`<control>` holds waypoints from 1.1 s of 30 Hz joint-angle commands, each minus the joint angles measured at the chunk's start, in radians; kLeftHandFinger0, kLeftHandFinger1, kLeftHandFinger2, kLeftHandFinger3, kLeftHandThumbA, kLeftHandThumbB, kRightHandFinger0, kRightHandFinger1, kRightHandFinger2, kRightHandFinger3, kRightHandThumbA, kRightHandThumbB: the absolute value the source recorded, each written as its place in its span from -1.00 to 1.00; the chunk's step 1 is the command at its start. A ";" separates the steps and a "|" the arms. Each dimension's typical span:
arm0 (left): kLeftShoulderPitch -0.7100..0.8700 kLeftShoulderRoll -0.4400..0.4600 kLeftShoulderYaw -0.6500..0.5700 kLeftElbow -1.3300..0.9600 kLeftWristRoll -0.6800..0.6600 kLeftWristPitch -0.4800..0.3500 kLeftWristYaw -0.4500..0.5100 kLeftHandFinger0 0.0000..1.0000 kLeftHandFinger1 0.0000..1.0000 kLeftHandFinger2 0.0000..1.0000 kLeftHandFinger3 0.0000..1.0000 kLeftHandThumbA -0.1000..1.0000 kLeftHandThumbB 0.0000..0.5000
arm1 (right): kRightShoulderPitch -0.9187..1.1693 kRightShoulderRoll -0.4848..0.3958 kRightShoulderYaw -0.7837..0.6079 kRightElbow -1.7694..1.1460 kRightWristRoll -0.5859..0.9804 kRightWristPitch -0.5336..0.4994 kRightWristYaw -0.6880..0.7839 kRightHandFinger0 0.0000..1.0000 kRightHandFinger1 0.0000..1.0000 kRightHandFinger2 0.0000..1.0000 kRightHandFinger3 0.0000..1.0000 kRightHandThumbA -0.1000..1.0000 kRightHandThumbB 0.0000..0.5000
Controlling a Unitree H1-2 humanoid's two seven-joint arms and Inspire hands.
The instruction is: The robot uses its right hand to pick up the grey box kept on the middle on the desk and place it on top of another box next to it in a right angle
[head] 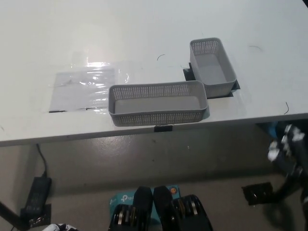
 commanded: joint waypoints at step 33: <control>-0.023 0.037 0.028 -0.031 0.039 0.021 -0.055 -0.31 -0.29 0.07 0.36 -0.37 0.35 | -0.615 -0.284 0.376 0.413 -0.263 -0.149 0.247 1.00 1.00 1.00 1.00 -0.37 0.48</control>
